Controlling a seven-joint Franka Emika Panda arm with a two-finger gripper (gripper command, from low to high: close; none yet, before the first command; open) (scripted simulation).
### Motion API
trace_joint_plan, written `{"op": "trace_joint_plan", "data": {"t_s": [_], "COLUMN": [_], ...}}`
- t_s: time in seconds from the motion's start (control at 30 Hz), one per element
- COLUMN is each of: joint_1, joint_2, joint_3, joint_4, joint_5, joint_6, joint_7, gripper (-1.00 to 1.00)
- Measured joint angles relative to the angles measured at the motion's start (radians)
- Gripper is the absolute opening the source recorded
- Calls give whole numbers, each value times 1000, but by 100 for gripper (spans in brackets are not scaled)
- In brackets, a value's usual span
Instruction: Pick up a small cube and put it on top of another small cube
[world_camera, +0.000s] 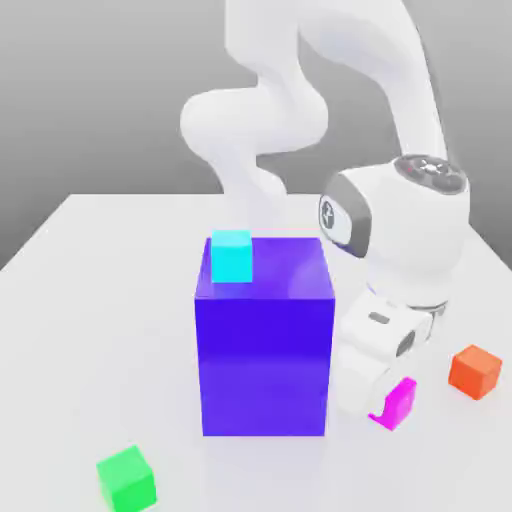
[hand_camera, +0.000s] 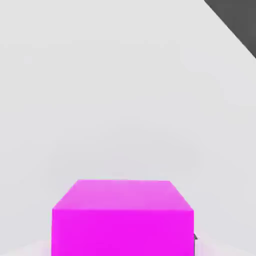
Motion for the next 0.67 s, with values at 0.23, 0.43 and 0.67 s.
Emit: {"op": "trace_joint_plan", "data": {"t_s": [0.23, 0.43, 0.67], "joint_1": [-190, -335, -367], "joint_2": [7, 38, 155], "joint_3": [-124, -194, -166], "joint_4": [116, 135, 141], "joint_5": [26, 122, 176], "joint_6": [-118, -76, 36], "joint_7": [-242, -443, -489], "gripper": [-100, -100, 100]}}
